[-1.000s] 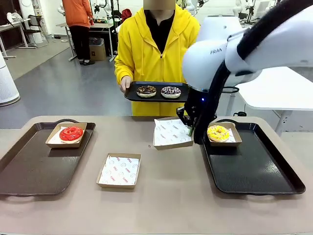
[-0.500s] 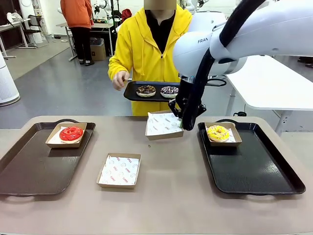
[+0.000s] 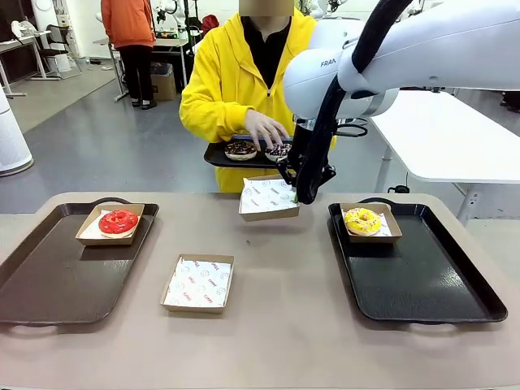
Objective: Individually package the donuts and arrange them on the tray.
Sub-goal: Place the picked Paper togo box on the Handle tray while simultaneously picking up another Paper togo box from the table with the other hand.
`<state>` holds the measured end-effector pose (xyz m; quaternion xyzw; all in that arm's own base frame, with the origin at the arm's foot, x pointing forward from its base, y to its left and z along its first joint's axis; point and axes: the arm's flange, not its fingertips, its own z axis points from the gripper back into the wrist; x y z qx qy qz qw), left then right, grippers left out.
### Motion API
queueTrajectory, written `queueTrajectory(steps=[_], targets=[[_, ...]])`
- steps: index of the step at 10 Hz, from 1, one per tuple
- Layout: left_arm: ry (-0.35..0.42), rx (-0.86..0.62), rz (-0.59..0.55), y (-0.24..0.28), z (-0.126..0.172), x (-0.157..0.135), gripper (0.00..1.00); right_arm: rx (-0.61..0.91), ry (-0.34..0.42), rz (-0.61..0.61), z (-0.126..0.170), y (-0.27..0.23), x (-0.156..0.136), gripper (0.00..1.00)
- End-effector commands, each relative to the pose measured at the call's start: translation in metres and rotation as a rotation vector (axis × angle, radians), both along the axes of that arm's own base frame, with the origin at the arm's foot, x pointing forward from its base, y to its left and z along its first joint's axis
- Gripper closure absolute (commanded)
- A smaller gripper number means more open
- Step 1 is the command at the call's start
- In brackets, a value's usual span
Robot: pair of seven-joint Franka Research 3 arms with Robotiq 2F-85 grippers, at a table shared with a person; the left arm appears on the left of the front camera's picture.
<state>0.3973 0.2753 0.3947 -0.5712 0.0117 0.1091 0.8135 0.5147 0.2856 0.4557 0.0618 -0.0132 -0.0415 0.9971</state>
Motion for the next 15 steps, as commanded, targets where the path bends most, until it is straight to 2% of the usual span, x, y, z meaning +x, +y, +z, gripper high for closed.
queueTrajectory(steps=[1, 3, 4, 15], targets=[[0.008, 0.000, -0.006, -0.004, 0.001, 0.003, 0.00, -0.058, 0.018, 0.024, 0.000, 0.008, 0.012, 1.00], [0.008, 0.000, -0.006, -0.004, 0.001, 0.003, 0.00, -0.074, 0.029, 0.047, -0.005, 0.010, 0.021, 1.00], [0.008, 0.000, -0.006, -0.004, 0.001, 0.003, 0.00, -0.031, 0.017, 0.020, -0.005, 0.003, 0.007, 1.00], [0.008, 0.000, -0.006, -0.004, 0.001, 0.003, 0.00, -0.031, 0.017, 0.020, -0.005, 0.003, 0.007, 1.00]])
